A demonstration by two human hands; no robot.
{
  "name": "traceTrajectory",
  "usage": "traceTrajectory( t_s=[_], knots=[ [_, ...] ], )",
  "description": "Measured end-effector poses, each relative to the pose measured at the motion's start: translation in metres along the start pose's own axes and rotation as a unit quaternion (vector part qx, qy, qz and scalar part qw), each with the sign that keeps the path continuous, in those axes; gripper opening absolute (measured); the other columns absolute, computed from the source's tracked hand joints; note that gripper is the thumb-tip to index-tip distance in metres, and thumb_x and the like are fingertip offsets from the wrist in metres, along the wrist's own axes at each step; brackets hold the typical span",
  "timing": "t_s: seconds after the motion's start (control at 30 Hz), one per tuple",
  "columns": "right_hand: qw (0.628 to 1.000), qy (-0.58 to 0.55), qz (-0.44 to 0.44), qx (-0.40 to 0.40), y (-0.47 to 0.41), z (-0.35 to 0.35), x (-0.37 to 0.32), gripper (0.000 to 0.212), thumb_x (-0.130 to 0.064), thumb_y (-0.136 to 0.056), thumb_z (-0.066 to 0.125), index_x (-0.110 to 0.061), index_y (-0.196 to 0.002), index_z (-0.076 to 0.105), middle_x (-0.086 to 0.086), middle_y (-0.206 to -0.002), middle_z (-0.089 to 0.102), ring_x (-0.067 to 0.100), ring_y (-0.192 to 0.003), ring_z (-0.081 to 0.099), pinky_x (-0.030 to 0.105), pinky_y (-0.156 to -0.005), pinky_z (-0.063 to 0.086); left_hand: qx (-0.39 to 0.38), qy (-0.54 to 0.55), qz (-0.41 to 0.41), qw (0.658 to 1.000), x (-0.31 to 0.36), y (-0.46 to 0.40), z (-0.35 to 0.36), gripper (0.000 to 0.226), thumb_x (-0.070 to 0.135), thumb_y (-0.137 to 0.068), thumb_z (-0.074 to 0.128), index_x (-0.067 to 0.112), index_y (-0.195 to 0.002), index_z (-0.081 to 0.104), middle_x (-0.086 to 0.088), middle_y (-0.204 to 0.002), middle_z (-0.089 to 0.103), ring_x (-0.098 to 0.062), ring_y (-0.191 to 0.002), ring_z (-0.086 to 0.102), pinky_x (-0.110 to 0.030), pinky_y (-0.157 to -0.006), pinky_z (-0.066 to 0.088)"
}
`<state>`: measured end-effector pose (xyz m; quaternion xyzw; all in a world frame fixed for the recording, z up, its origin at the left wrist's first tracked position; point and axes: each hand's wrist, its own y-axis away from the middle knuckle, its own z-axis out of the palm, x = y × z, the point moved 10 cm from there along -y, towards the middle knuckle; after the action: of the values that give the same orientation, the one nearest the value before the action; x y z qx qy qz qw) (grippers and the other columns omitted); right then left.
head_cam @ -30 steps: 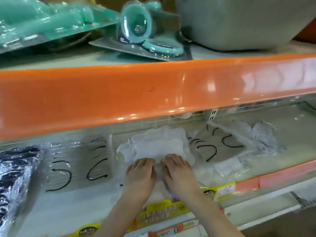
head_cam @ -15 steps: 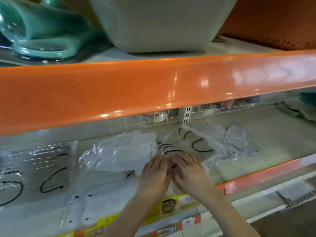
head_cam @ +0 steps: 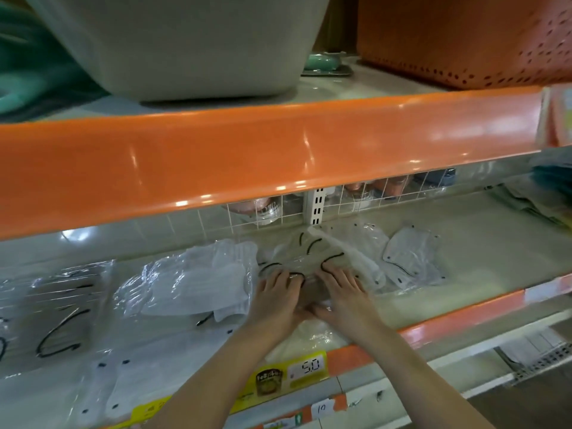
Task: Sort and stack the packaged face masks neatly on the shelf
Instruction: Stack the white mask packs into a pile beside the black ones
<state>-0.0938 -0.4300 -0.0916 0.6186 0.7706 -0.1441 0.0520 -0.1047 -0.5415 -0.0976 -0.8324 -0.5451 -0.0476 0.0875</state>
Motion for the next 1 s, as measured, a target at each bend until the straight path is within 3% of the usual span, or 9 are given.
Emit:
traceTrajectory(
  t_s=[0.17, 0.27, 0.33, 0.47, 0.57, 0.7, 0.9, 1.0],
  knots=[
    [0.999, 0.018, -0.005, 0.040, 0.000, -0.005, -0.006, 0.060, -0.052, -0.075, 0.044, -0.013, -0.116, 0.065, 0.004, -0.120, 0.063, 0.022, -0.107, 0.062, 0.038, -0.091, 0.050, 0.000, -0.027, 0.015, 1.000, 0.004, -0.005, -0.012, 0.042, 0.041, -0.095, 0.049, 0.021, -0.132, 0.047, 0.001, -0.138, 0.046, -0.020, -0.131, 0.036, -0.033, -0.102, 0.030],
    [0.998, 0.022, -0.002, 0.061, -0.004, -0.011, -0.004, 0.048, -0.039, -0.075, 0.042, -0.016, -0.107, 0.068, -0.001, -0.109, 0.065, 0.020, -0.098, 0.064, 0.035, -0.085, 0.052, 0.020, -0.008, 0.008, 1.000, 0.001, -0.011, -0.025, 0.026, 0.026, -0.100, 0.043, 0.017, -0.120, 0.057, -0.002, -0.122, 0.059, -0.022, -0.115, 0.052, -0.031, -0.085, 0.040],
    [0.996, -0.002, -0.012, 0.086, -0.008, -0.015, -0.003, 0.042, -0.029, -0.077, 0.041, -0.016, -0.107, 0.067, -0.002, -0.105, 0.064, 0.021, -0.096, 0.062, 0.035, -0.086, 0.049, 0.022, 0.013, -0.010, 1.000, -0.004, -0.015, -0.032, 0.023, 0.026, -0.101, 0.041, 0.013, -0.109, 0.059, -0.006, -0.108, 0.064, -0.026, -0.103, 0.060, -0.032, -0.075, 0.043],
    [0.992, -0.010, -0.029, 0.121, -0.017, -0.029, -0.007, 0.040, -0.019, -0.074, 0.043, -0.016, -0.107, 0.065, -0.001, -0.101, 0.064, 0.023, -0.094, 0.061, 0.029, -0.092, 0.033, 0.015, 0.049, -0.037, 0.998, -0.016, -0.019, -0.038, 0.028, 0.030, -0.103, 0.036, 0.010, -0.104, 0.056, -0.013, -0.097, 0.066, -0.033, -0.093, 0.062, -0.035, -0.074, 0.046],
    [0.995, 0.041, -0.046, 0.077, -0.030, -0.028, -0.015, 0.039, -0.016, -0.079, 0.057, -0.018, -0.117, 0.059, -0.001, -0.116, 0.061, 0.023, -0.111, 0.057, 0.032, -0.102, 0.031, 0.001, 0.075, -0.044, 0.996, -0.020, -0.022, -0.036, 0.028, 0.028, -0.103, 0.035, 0.008, -0.105, 0.055, -0.016, -0.093, 0.065, -0.035, -0.088, 0.062, -0.037, -0.073, 0.047],
    [0.995, 0.089, -0.036, -0.019, -0.046, -0.016, -0.014, 0.048, -0.030, -0.089, 0.053, -0.027, -0.136, 0.042, -0.010, -0.141, 0.043, 0.014, -0.135, 0.034, 0.033, -0.113, 0.015, -0.023, 0.089, -0.051, 0.994, -0.023, -0.025, -0.034, 0.027, 0.028, -0.103, 0.037, 0.007, -0.103, 0.054, -0.018, -0.094, 0.064, -0.036, -0.089, 0.061, -0.038, -0.076, 0.048],
    [0.993, 0.081, -0.052, -0.062, -0.058, -0.007, -0.016, 0.036, -0.028, -0.087, 0.056, -0.026, -0.123, 0.053, -0.008, -0.127, 0.055, 0.016, -0.121, 0.050, 0.032, -0.097, 0.035, -0.069, 0.095, -0.014, 0.993, -0.010, -0.016, -0.033, 0.037, 0.046, -0.094, 0.052, 0.015, -0.113, 0.059, -0.007, -0.103, 0.067, -0.027, -0.096, 0.063, -0.033, -0.080, 0.049],
    [0.994, 0.083, -0.054, -0.042, -0.059, -0.011, -0.018, 0.032, -0.020, -0.087, 0.052, -0.025, -0.118, 0.057, -0.007, -0.120, 0.060, 0.018, -0.113, 0.056, 0.032, -0.093, 0.039, -0.066, 0.068, 0.003, 0.995, -0.002, -0.012, -0.035, 0.043, 0.042, -0.089, 0.062, 0.019, -0.124, 0.054, -0.003, -0.117, 0.062, -0.023, -0.108, 0.058, -0.031, -0.083, 0.044]
  ],
)
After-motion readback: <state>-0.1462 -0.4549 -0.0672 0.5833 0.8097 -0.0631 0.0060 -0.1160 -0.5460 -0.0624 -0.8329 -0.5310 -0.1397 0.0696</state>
